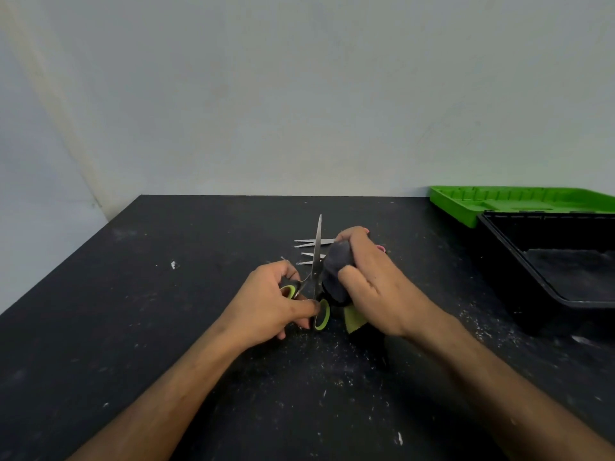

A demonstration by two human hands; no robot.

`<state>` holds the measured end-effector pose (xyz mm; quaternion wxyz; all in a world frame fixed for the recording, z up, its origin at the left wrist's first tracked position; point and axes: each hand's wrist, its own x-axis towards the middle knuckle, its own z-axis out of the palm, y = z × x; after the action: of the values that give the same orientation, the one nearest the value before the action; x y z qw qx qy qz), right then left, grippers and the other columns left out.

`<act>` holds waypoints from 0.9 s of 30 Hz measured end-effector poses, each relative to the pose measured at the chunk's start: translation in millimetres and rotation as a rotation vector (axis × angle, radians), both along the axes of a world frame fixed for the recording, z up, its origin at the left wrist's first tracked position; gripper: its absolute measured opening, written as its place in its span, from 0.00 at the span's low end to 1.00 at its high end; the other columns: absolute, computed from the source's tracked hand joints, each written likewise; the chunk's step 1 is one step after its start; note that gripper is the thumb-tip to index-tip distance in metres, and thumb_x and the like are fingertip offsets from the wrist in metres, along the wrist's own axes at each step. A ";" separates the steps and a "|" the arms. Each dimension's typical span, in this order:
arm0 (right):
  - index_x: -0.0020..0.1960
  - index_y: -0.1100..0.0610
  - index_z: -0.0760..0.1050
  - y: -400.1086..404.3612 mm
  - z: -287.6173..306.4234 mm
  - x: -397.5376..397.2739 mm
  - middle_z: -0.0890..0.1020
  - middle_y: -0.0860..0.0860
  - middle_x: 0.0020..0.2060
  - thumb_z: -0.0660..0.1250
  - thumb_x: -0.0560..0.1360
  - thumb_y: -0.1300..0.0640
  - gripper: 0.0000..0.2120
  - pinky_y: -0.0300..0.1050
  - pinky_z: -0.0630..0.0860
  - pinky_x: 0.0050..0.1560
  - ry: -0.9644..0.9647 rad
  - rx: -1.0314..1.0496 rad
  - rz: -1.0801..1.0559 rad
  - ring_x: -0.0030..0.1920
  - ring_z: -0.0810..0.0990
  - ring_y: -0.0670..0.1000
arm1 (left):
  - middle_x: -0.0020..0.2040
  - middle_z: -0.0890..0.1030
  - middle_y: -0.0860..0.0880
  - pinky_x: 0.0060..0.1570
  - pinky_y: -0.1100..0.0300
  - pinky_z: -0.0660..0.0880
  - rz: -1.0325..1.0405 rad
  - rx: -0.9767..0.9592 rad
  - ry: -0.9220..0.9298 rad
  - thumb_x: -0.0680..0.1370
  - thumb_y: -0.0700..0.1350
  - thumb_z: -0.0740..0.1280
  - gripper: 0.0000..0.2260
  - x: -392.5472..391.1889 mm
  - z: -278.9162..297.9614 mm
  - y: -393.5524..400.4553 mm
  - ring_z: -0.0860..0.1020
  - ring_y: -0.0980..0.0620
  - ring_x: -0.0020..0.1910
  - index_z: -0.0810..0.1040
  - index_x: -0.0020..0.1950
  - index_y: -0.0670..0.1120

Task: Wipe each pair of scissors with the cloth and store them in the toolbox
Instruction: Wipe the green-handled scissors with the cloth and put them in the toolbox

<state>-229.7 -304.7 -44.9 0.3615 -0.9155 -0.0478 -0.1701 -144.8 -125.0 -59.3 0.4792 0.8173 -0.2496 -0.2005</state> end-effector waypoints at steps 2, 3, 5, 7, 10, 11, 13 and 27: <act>0.57 0.48 0.70 0.3 -6.5 2.7 0.72 0.48 0.52 0.63 0.79 0.52 0.07 0.46 0.74 0.53 -0.047 -0.110 0.001 0.50 0.73 0.48 | 0.37 0.88 0.44 0.22 0.59 0.74 0.011 0.011 -0.020 0.73 0.39 0.78 0.13 -0.3 -0.9 -0.3 0.87 0.47 0.35 0.74 0.49 0.42; 0.60 0.49 0.73 0.1 -9.1 4.0 0.72 0.47 0.54 0.66 0.80 0.53 0.10 0.41 0.72 0.54 -0.065 -0.152 0.006 0.51 0.73 0.46 | 0.36 0.88 0.44 0.23 0.59 0.74 0.017 0.013 -0.032 0.73 0.39 0.78 0.13 -0.6 -1.3 -0.5 0.87 0.45 0.36 0.74 0.49 0.42; 0.64 0.51 0.77 -1.0 -12.2 6.9 0.73 0.48 0.54 0.71 0.78 0.55 0.14 0.40 0.72 0.55 -0.101 -0.206 0.002 0.53 0.73 0.45 | 0.36 0.87 0.45 0.23 0.58 0.75 0.024 0.022 -0.066 0.72 0.39 0.78 0.14 -2.6 -0.8 -1.0 0.86 0.41 0.37 0.74 0.49 0.43; 0.63 0.51 0.79 -0.5 -11.5 9.2 0.73 0.48 0.52 0.72 0.77 0.56 0.15 0.47 0.75 0.52 -0.135 -0.238 -0.036 0.51 0.74 0.47 | 0.36 0.87 0.46 0.24 0.59 0.75 0.027 0.039 -0.106 0.72 0.40 0.78 0.15 -4.8 0.8 -1.1 0.86 0.44 0.35 0.73 0.48 0.44; 0.60 0.53 0.81 -0.7 -1.9 14.0 0.72 0.48 0.47 0.73 0.76 0.56 0.13 0.49 0.76 0.45 -0.208 -0.252 -0.076 0.45 0.74 0.48 | 0.37 0.87 0.48 0.25 0.64 0.74 0.007 0.053 -0.147 0.72 0.41 0.79 0.15 -6.5 3.0 0.2 0.82 0.56 0.29 0.72 0.47 0.43; 0.59 0.53 0.82 -2.6 3.8 17.1 0.72 0.48 0.46 0.74 0.76 0.56 0.12 0.49 0.75 0.44 -0.228 -0.252 -0.091 0.44 0.75 0.48 | 0.38 0.88 0.49 0.25 0.66 0.73 -0.005 0.055 -0.153 0.72 0.40 0.79 0.15 -7.0 3.6 0.7 0.81 0.58 0.29 0.72 0.47 0.43; 0.58 0.53 0.83 -10.5 16.6 25.3 0.74 0.49 0.44 0.74 0.76 0.55 0.11 0.46 0.73 0.44 -0.252 -0.245 -0.127 0.44 0.75 0.49 | 0.39 0.88 0.49 0.26 0.67 0.73 -0.027 0.057 -0.155 0.72 0.40 0.78 0.15 -7.7 4.1 1.5 0.80 0.61 0.28 0.72 0.46 0.43; 0.55 0.53 0.82 7.7 6.0 12.8 0.76 0.48 0.45 0.76 0.74 0.54 0.11 0.44 0.75 0.45 -0.188 -0.305 -0.052 0.44 0.75 0.47 | 0.37 0.87 0.43 0.21 0.64 0.68 0.030 0.021 -0.018 0.72 0.40 0.79 0.16 -1.3 5.3 2.3 0.86 0.49 0.33 0.72 0.49 0.42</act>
<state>-217.0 -297.0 -38.9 0.2079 -0.9407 -0.0831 -0.2549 -146.1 -122.7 -54.0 0.4713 0.8276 -0.2393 -0.1886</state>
